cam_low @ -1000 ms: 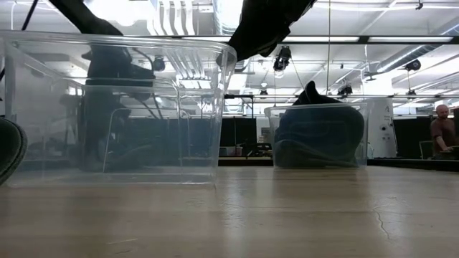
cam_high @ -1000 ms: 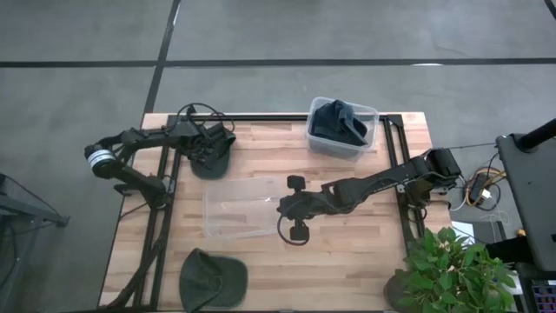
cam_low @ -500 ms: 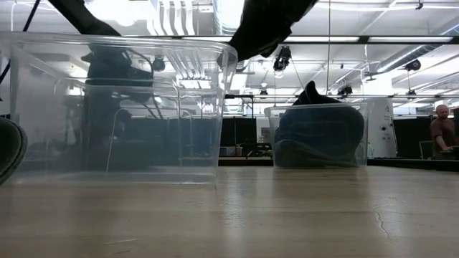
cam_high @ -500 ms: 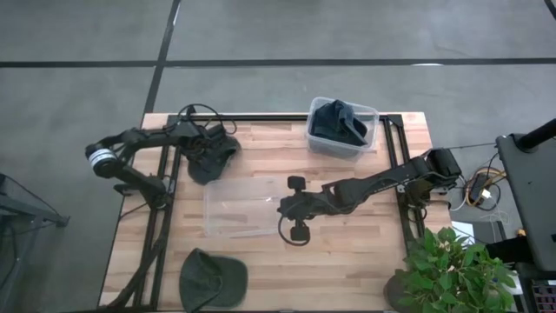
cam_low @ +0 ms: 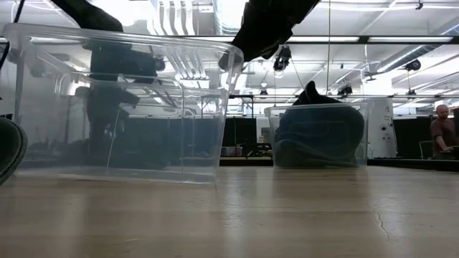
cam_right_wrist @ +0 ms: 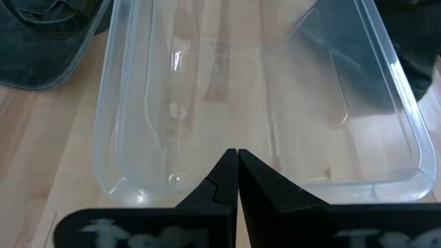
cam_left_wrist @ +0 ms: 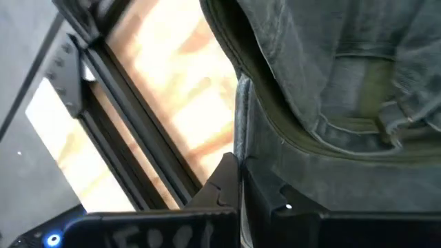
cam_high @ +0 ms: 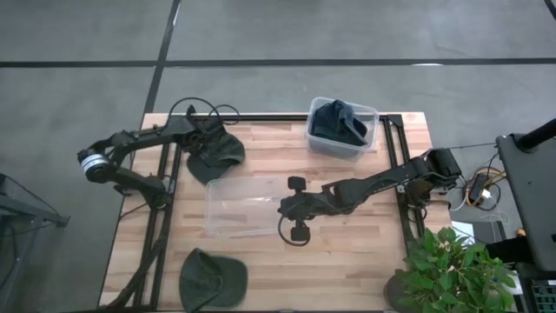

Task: Pick & Place hat
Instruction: Put the top green cap into the bottom transparent bin

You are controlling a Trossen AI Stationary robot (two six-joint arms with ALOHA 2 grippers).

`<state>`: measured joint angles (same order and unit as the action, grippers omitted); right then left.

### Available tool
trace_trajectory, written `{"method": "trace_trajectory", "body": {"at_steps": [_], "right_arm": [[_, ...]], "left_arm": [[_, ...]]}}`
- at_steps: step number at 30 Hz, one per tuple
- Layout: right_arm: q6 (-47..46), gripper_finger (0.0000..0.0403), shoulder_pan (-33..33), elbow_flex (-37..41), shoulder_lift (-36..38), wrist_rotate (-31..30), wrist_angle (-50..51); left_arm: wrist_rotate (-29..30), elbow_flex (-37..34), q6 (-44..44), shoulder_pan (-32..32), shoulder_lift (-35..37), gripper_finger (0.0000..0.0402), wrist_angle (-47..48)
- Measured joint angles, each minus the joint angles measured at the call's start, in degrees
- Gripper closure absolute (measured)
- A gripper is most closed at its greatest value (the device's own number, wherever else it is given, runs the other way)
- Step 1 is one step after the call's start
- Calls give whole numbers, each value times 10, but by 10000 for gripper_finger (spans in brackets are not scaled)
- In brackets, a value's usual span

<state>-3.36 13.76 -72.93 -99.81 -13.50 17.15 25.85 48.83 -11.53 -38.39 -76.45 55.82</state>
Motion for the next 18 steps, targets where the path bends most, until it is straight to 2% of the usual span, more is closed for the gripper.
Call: {"method": "trace_trajectory", "body": {"at_steps": [10, 18], "right_arm": [[-1, 394, 0, 0, 0, 0, 0], [25, 394, 0, -2, -2, 0, -18]], "left_arm": [[59, 45, 13, 0, 7, 401, 65], [62, 71, 30, 0, 26, 401, 88]]}}
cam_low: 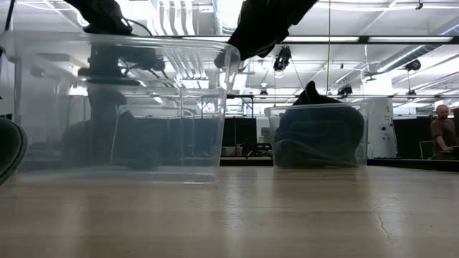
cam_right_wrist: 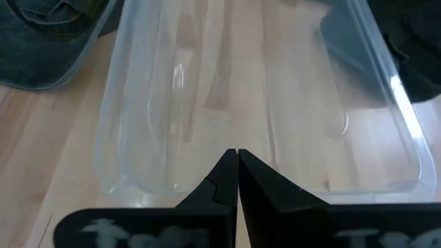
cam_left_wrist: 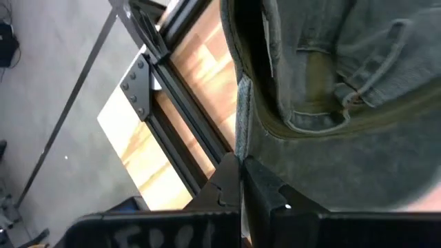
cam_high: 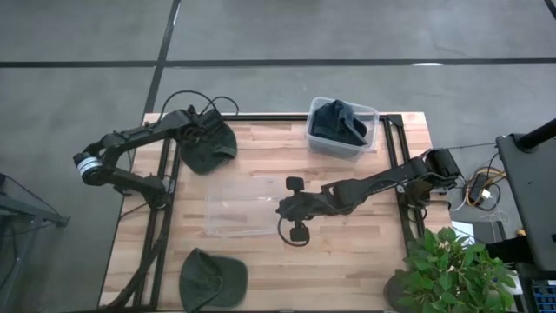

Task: Pick & Place hat
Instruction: Put the top green cap into the bottom transparent bin

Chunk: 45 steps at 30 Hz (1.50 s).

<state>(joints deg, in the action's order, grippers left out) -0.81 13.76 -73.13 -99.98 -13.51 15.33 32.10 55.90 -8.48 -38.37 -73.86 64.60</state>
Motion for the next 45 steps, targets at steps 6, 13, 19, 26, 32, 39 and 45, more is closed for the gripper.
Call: {"method": "trace_trajectory", "body": {"at_steps": [6, 13, 19, 26, 32, 39, 45], "right_arm": [[26, 394, 0, -17, 0, -13, -12], [60, 394, 0, -48, 6, -56, -1], [68, 394, 4, -60, 46, -168, 47], [42, 394, 9, -59, 117, -275, 101], [21, 394, 9, -56, 147, -275, 111], [23, 394, 9, -55, 147, -275, 115], [23, 394, 9, -53, 146, -276, 119]], "left_arm": [[0, 25, 25, 0, 26, 401, 10], [9, 79, 35, 5, 60, 401, 56], [-34, 134, 35, 15, 94, 401, 101], [-90, 228, 47, 18, 119, 401, 145], [-186, 317, 48, 22, 127, 401, 147], [-278, 363, 37, 69, 130, 401, 165], [-332, 364, 7, 136, 130, 401, 190]]}}
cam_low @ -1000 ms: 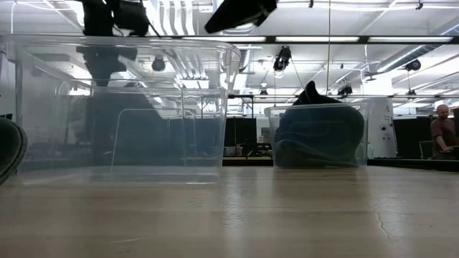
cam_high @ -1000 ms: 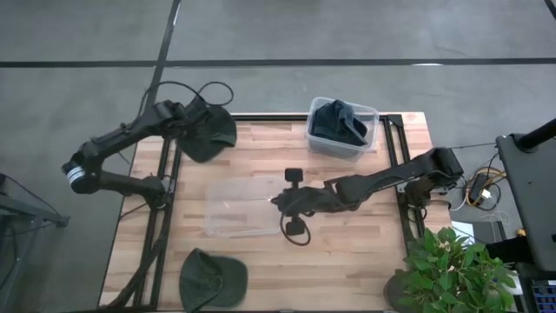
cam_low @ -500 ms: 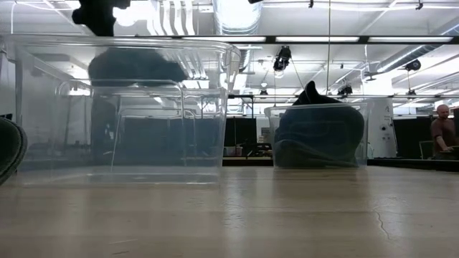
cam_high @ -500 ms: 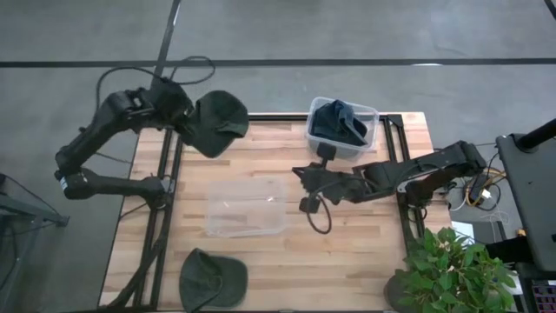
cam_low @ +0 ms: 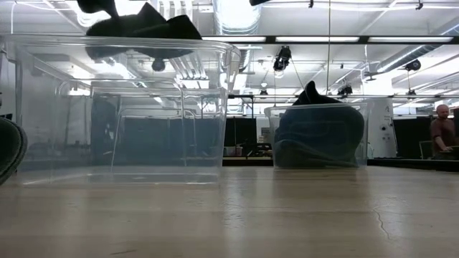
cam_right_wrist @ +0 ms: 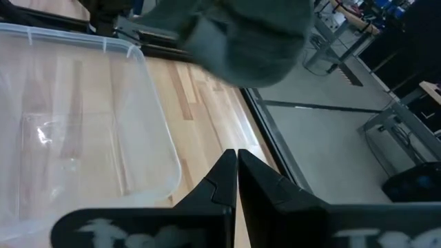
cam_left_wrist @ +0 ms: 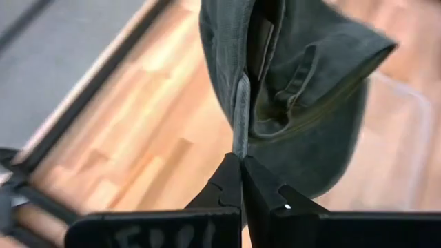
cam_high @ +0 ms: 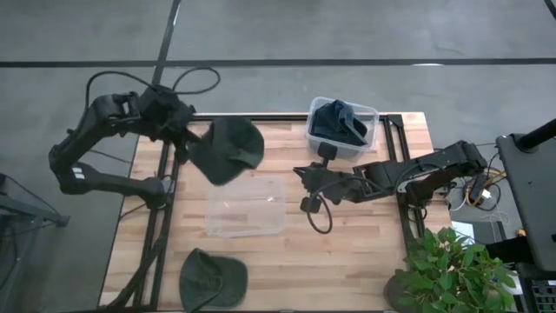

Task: Pick & Place hat
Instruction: Put the top green cap into the bottom transparent bin

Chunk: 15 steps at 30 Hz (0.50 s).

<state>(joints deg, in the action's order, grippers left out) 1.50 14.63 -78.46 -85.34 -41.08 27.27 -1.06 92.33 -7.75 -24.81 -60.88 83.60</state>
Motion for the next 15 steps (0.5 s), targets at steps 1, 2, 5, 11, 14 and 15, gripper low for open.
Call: {"method": "trace_trajectory", "body": {"at_steps": [1, 2, 5, 11, 14, 15], "right_arm": [[0, 394, 0, 0, 0, 0, 0], [0, 394, 0, 0, 0, 0, 0], [0, 394, 0, 0, 0, -1, 0], [-3, 394, 0, 0, 0, -14, 0], [-3, 394, 0, 1, 0, -14, 0], [-4, 394, 0, 2, 0, -14, 0]], "left_arm": [[-7, 0, -9, 14, 0, 401, 0], [-10, 0, -17, 30, -1, 401, -1], [-16, 0, -30, 81, -2, 401, -12], [-36, -3, -84, 168, -12, 401, -28], [-27, -11, -109, 203, -22, 401, -30], [-27, -14, -114, 215, -26, 401, -34]]}}
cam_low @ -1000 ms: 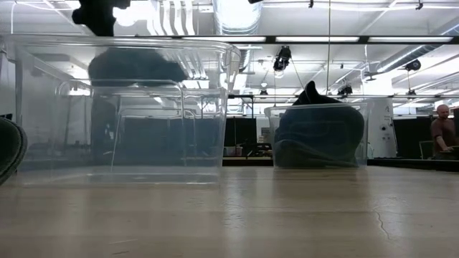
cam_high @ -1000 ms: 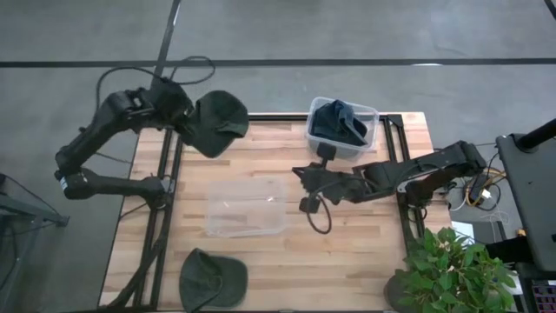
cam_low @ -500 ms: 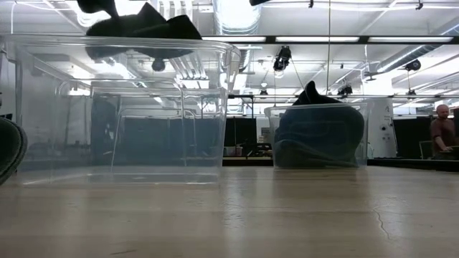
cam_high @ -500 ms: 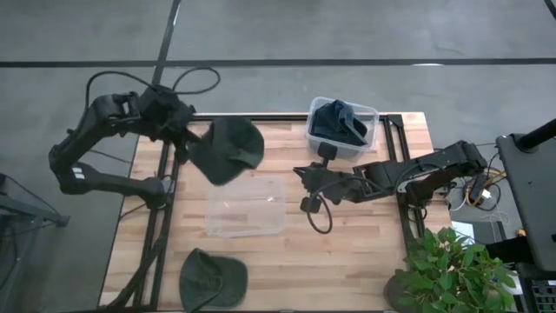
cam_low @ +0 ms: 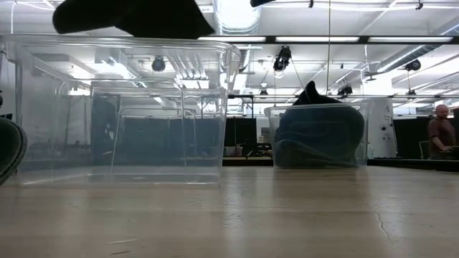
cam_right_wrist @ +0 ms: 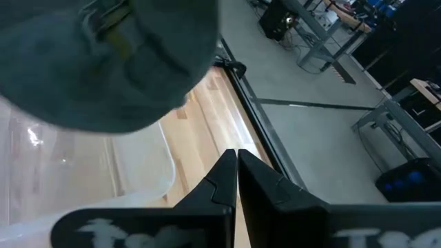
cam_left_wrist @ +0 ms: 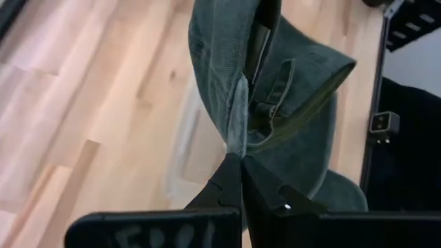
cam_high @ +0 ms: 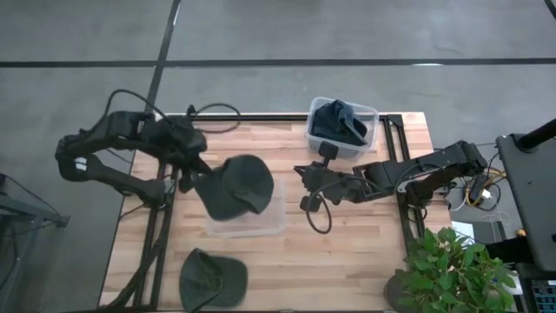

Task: Pick & Place hat
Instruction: Put the top green cap into the bottom transparent bin

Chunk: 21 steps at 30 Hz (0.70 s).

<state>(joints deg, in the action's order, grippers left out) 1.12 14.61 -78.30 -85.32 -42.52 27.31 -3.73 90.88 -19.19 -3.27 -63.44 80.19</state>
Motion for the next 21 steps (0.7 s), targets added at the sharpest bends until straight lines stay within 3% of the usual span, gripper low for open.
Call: {"method": "trace_trajectory", "body": {"at_steps": [9, 21], "right_arm": [[-7, 394, 0, 0, 0, 0, 0], [-10, 394, 0, 15, 0, 0, 0]], "left_arm": [[0, -64, -19, 63, -48, 401, -68], [8, -141, 1, 70, -97, 401, -142]]}}
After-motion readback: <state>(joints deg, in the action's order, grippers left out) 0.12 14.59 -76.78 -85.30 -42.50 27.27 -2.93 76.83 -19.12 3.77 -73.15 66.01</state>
